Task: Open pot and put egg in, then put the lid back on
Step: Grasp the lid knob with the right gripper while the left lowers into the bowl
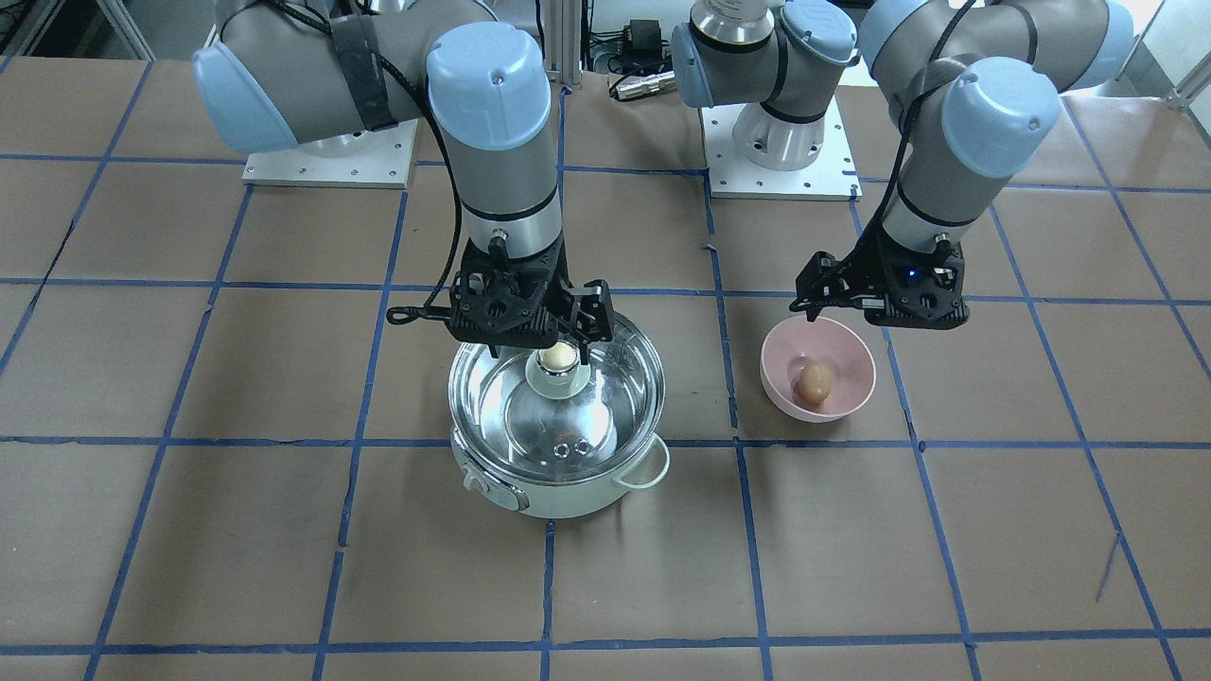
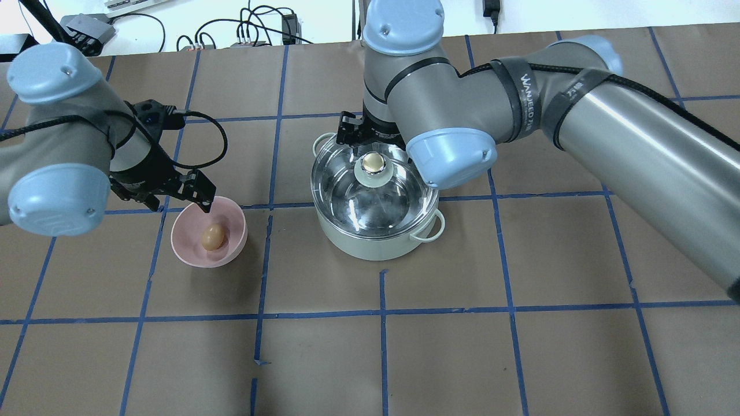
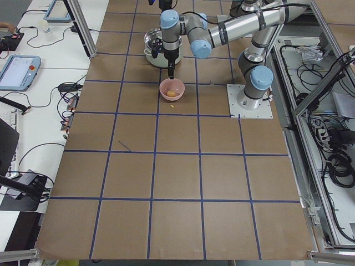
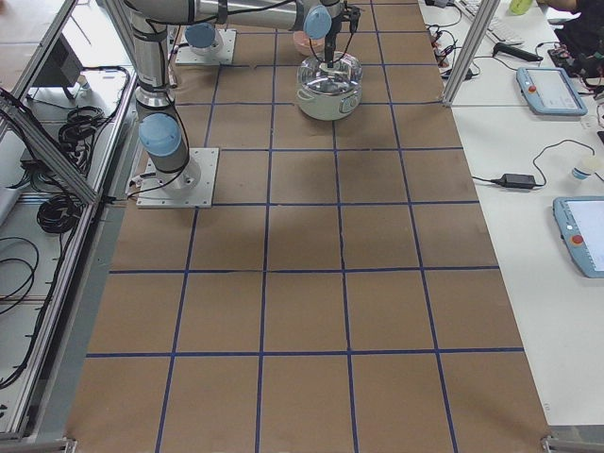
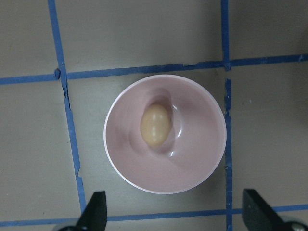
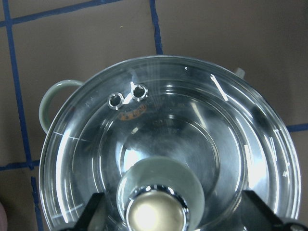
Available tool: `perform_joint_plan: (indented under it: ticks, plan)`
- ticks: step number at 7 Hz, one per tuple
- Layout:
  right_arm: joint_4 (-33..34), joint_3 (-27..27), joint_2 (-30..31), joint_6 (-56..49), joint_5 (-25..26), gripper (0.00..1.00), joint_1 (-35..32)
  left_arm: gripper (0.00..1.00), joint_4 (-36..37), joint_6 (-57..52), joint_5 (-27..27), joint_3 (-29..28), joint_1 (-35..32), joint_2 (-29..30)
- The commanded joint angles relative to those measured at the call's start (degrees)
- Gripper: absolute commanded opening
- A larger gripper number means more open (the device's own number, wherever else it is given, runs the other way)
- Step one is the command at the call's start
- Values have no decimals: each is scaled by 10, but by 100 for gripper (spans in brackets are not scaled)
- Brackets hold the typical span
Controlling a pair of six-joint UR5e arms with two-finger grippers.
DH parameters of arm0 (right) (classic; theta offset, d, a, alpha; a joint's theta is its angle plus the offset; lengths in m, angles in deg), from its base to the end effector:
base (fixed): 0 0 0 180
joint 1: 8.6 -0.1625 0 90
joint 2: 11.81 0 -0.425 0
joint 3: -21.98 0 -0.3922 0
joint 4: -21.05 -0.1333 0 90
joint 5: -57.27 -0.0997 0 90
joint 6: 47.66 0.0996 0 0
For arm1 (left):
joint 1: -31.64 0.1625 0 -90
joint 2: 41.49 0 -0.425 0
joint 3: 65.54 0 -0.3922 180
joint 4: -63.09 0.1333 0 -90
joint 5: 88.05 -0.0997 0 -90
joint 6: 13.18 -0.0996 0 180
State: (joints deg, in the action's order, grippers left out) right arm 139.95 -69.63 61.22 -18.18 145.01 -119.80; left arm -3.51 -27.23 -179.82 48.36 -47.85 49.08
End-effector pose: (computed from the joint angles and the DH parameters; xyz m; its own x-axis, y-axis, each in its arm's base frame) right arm 0.3492 -0.5207 0.3640 -0.9838 0.1311 -0.1219 0.1475 0.9795 -0.1369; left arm -0.0443 -0.4751 0.3236 -0.9977 0.0623 -0.0254 0.0617 0.9978 0.0256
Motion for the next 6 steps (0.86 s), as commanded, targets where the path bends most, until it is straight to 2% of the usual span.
perform_joint_plan:
  ticks: [1,3,4,5,6]
  plan:
    - [30,-1,-17,-4,-1,100,-2,99,90,-1,0,52,1,24]
    - [19,-5,-16,7,-1,97,-5,99,134,-1,0,52,0,60]
    - [17,-11,-14,35,-1,88,-17,99,139,-3,-2,54,1,67]
    - [18,-11,-13,43,-1,70,-22,99,148,-9,-2,62,1,67]
    - [17,-11,-12,42,-1,47,-22,99,150,-9,-2,70,1,68]
